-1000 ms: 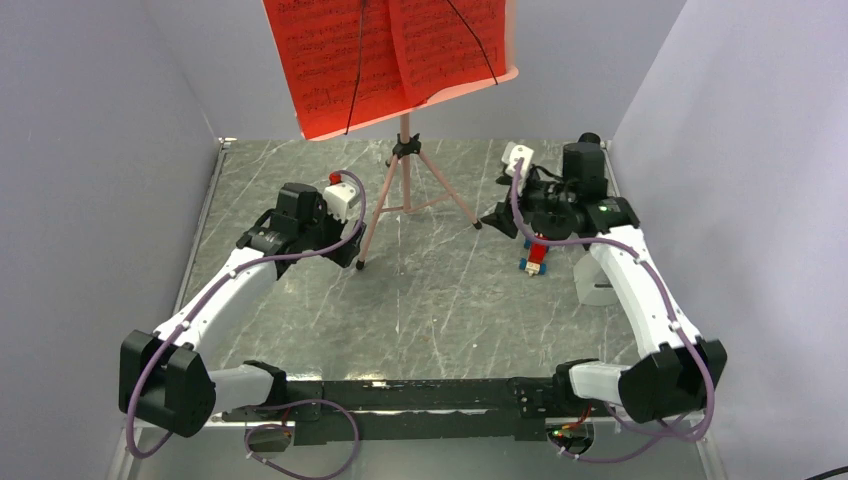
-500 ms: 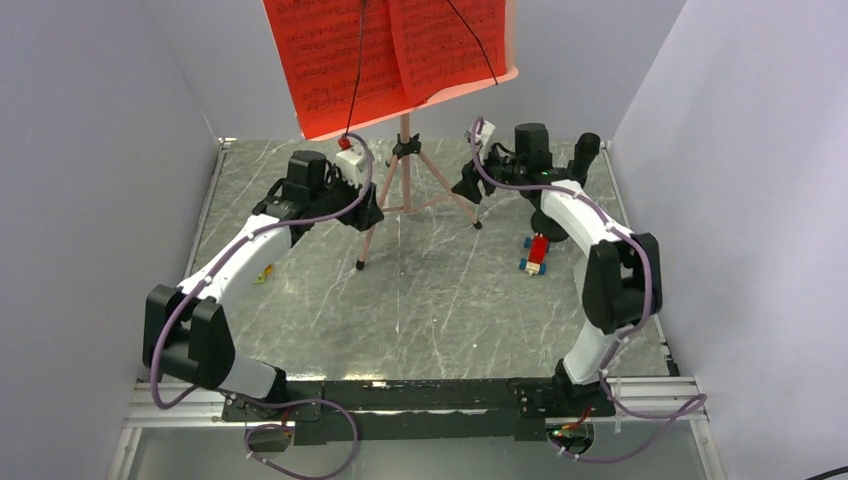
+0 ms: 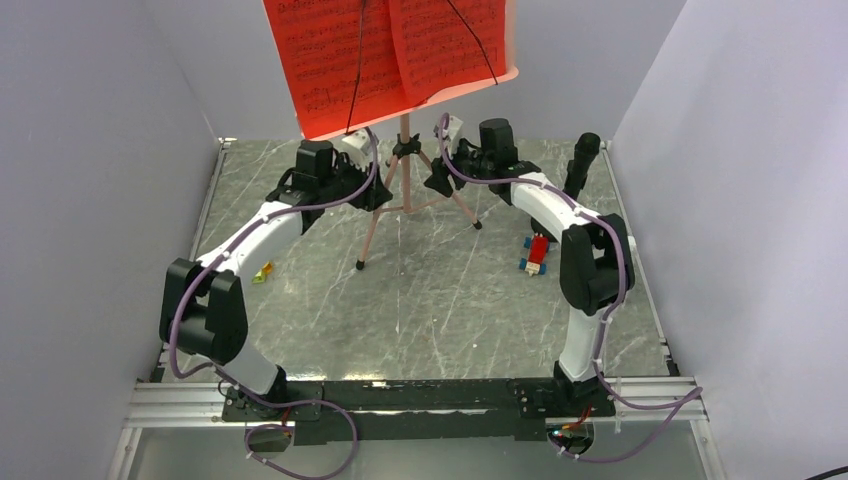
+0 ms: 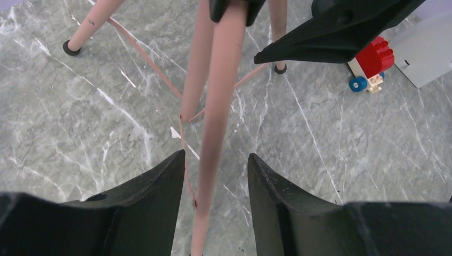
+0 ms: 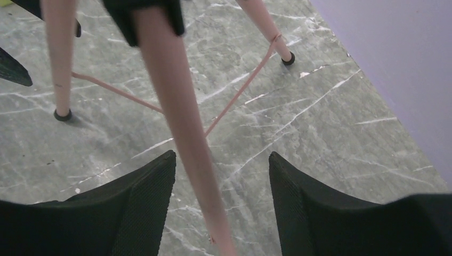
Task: Pack up the instrument practice props
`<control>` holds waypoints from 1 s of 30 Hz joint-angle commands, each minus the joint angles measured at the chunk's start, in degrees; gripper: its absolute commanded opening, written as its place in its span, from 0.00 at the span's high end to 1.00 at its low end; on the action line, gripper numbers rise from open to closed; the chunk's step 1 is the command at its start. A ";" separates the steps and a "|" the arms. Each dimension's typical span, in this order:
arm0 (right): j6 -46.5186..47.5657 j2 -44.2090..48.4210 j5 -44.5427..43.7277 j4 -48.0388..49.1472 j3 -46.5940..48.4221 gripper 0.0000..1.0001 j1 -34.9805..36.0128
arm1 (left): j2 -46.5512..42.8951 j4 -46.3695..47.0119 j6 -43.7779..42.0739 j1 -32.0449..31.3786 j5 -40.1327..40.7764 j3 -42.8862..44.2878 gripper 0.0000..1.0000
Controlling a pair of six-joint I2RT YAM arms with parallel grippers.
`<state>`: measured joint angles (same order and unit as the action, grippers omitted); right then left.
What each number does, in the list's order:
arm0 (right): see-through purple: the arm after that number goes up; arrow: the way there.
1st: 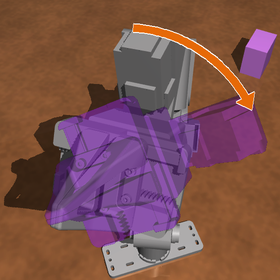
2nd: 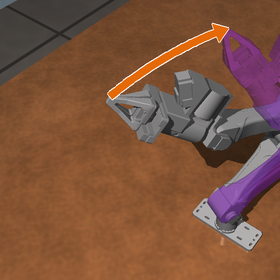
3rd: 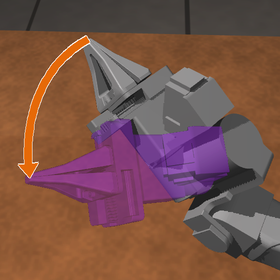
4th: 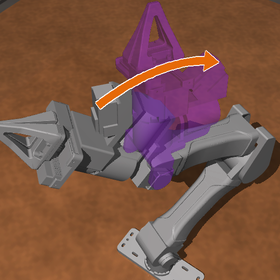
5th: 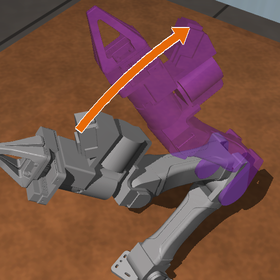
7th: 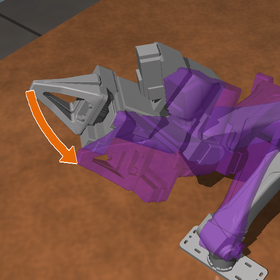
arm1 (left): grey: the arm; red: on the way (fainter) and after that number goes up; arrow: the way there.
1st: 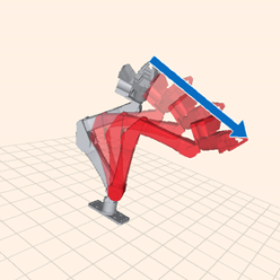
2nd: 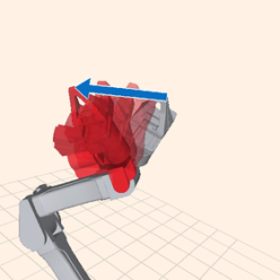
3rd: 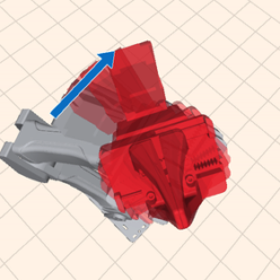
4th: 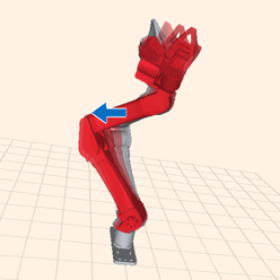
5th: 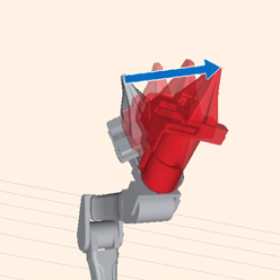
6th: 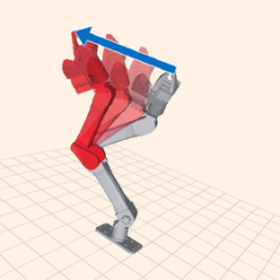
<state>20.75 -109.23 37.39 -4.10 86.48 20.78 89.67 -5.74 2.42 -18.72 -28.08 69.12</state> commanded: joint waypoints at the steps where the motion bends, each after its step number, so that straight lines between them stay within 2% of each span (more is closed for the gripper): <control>1: 1.45 -2.46 -1.17 2.38 2.70 0.37 -0.18 | 2.59 4.90 -0.54 -0.18 -1.63 2.17 0.48; 5: 3.97 -3.29 -0.07 0.92 3.40 0.45 0.22 | 4.69 5.29 -1.25 -0.18 -2.24 3.05 0.55; 7: 3.98 -3.40 0.37 0.54 3.66 0.49 0.31 | 5.29 5.29 -1.70 -0.18 -2.93 3.80 0.65; 11: 4.06 -3.04 1.41 -0.49 3.33 0.60 0.89 | 5.12 4.18 -4.68 -0.18 -4.17 4.25 0.92; 13: 4.43 -2.57 2.01 -1.33 2.85 0.68 1.28 | 4.38 3.81 -5.23 -0.18 -4.62 3.41 0.99; 16: 3.91 -1.23 0.64 -1.64 0.47 0.96 2.36 | 2.95 3.42 -6.06 -0.18 -5.70 1.35 0.99; 17: 3.41 -0.79 -0.01 -2.00 -0.15 1.00 2.76 | 2.32 3.26 -6.64 -0.18 -5.85 0.35 0.99; 24: 0.14 5.43 -0.96 -3.51 -6.81 1.00 4.45 | -2.68 -0.53 -13.77 0.00 -2.26 -3.64 0.99; 30: -1.68 11.68 -3.64 -4.36 -13.98 1.00 4.45 | -5.98 -4.22 -17.99 -0.45 -3.82 -6.30 0.99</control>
<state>23.53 -103.81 34.35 -5.02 76.20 25.28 87.85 -7.81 -10.26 -19.00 -31.20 64.12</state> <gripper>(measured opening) 0.164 0.141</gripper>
